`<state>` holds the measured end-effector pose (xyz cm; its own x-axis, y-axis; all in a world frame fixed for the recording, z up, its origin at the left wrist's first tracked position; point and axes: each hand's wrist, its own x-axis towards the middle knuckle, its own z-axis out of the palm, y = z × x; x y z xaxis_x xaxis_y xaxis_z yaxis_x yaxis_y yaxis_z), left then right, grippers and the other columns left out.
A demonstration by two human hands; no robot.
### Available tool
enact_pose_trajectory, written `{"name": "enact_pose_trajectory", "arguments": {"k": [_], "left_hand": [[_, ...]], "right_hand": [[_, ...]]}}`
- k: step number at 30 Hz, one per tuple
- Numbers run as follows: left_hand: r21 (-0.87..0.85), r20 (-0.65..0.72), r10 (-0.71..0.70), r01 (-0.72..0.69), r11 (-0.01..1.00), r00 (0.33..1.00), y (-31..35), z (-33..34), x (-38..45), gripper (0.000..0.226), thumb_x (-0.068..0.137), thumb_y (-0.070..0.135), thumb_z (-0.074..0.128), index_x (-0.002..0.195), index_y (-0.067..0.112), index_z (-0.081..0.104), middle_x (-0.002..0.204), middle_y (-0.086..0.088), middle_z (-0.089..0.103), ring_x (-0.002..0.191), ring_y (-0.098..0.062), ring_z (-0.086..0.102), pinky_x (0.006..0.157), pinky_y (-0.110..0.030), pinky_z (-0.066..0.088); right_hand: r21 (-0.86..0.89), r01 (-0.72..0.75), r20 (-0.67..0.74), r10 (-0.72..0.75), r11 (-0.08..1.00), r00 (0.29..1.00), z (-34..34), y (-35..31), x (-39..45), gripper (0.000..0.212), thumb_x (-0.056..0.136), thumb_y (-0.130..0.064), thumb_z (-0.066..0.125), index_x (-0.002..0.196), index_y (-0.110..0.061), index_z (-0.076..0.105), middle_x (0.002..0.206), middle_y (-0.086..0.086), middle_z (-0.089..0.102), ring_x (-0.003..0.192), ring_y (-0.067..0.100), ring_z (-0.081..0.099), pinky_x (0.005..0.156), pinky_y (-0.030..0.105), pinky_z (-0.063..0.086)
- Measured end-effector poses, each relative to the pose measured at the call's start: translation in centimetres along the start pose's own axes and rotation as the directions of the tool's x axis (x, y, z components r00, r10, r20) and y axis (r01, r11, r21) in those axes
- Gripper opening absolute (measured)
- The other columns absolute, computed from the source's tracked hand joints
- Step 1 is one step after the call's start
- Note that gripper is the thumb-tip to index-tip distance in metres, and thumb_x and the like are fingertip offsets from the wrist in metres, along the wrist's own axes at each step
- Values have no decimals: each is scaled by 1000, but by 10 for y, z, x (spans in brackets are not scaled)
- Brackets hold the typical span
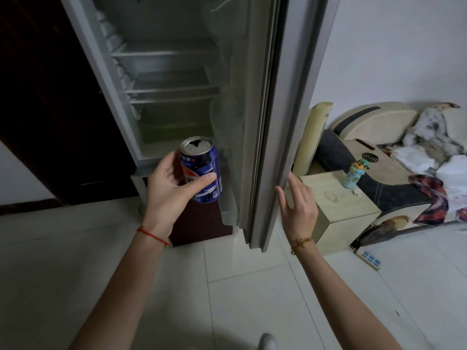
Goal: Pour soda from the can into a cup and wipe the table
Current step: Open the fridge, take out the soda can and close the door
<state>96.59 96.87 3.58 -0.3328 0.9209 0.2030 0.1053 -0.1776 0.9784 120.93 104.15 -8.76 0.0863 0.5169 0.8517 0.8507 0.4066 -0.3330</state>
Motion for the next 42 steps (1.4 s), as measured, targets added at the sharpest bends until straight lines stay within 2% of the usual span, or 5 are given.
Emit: {"name": "enact_pose_trajectory", "arguments": {"k": [8,15,24,35,42], "left_hand": [[53,-10,-27,28,998,1000,-17,-93,-1,80,62,14,89,134,16,54,126,4,65,115,-7,62,98,-27,50],[67,-67,-39,43,997,997,-28,-158,3,78,62,9,87,133,13,55,123,2,66,111,-7,64,88,-17,52],[41,-158,-49,56,998,986,-49,-206,28,71,64,0,85,126,17,56,118,8,66,105,-2,65,82,-13,52],[89,-213,-47,68,994,976,-70,-254,103,72,63,4,87,128,13,58,120,2,69,111,-11,65,94,-27,52],[100,-251,-14,40,994,968,-72,-272,155,65,66,-3,83,125,10,59,118,-1,70,109,-12,66,92,-26,53]], "right_hand": [[160,-136,138,115,978,984,31,-99,-9,48,92,-29,63,133,-7,52,134,6,56,124,15,50,105,28,42],[186,-140,323,74,973,944,71,-161,-3,69,92,-44,57,147,-12,32,151,2,36,137,16,36,112,8,14],[203,-45,422,-46,978,905,141,-222,14,90,88,-60,54,153,-12,13,161,1,9,149,18,9,121,38,16],[453,35,406,-242,891,881,235,-265,41,55,101,-18,41,151,-11,22,160,-1,17,149,18,9,121,40,16],[536,36,423,-305,844,853,295,-290,67,52,101,-12,39,150,-12,25,159,-2,20,148,14,11,120,37,17]]}}
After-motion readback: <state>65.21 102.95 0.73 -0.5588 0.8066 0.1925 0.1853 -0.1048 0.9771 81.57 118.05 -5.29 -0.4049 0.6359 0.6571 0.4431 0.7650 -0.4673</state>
